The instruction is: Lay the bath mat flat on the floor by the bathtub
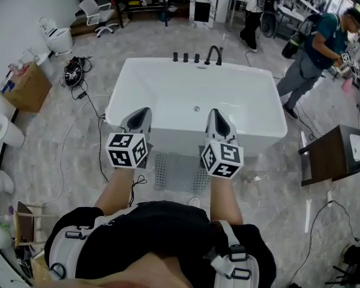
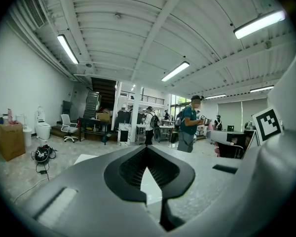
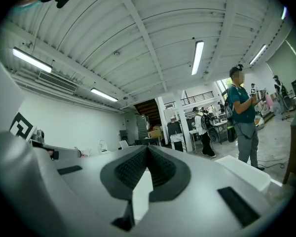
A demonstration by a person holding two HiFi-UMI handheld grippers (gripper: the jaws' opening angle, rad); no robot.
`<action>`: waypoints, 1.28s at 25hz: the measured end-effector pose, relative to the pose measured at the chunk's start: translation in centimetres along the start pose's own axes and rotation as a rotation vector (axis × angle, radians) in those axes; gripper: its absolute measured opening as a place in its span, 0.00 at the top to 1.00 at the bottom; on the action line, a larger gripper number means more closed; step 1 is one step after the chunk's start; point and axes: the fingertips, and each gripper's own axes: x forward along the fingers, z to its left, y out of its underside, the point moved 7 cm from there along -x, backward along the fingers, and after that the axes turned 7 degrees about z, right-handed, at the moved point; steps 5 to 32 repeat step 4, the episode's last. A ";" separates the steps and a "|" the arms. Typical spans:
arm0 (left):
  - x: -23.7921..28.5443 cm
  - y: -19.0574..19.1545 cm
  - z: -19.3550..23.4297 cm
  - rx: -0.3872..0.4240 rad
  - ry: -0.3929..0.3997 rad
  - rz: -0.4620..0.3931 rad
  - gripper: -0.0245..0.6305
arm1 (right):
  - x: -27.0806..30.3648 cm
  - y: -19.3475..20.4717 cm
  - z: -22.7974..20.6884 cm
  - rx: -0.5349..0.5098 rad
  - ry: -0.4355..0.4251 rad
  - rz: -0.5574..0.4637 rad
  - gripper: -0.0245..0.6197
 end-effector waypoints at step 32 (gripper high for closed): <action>-0.2 -0.2 -0.1 0.006 -0.009 -0.009 0.96 | -0.4 -0.2 -0.2 0.002 0.010 -0.014 0.95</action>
